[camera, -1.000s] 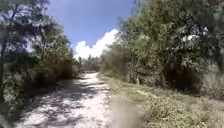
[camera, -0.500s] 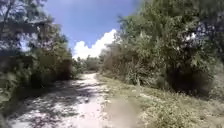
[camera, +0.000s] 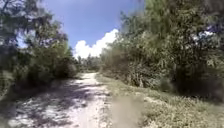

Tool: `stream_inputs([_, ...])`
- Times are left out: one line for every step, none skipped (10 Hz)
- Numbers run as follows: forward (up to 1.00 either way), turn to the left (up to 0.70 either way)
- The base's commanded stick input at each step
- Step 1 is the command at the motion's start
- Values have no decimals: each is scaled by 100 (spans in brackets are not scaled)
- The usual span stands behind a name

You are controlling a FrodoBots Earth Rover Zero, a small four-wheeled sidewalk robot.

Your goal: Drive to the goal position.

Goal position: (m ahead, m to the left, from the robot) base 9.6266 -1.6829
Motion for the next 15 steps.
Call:
stream_inputs([50,34])
stream_inputs([50,15])
stream_inputs([50,1])
stream_inputs([50,46])
stream_inputs([50,17])
stream_inputs([50,5])
stream_inputs([50,5])
stream_inputs([50,3])
stream_inputs([50,0])
stream_inputs([50,0])
stream_inputs([50,0])
stream_inputs([50,0])
stream_inputs([50,0])
stream_inputs([50,0])
stream_inputs([50,0])
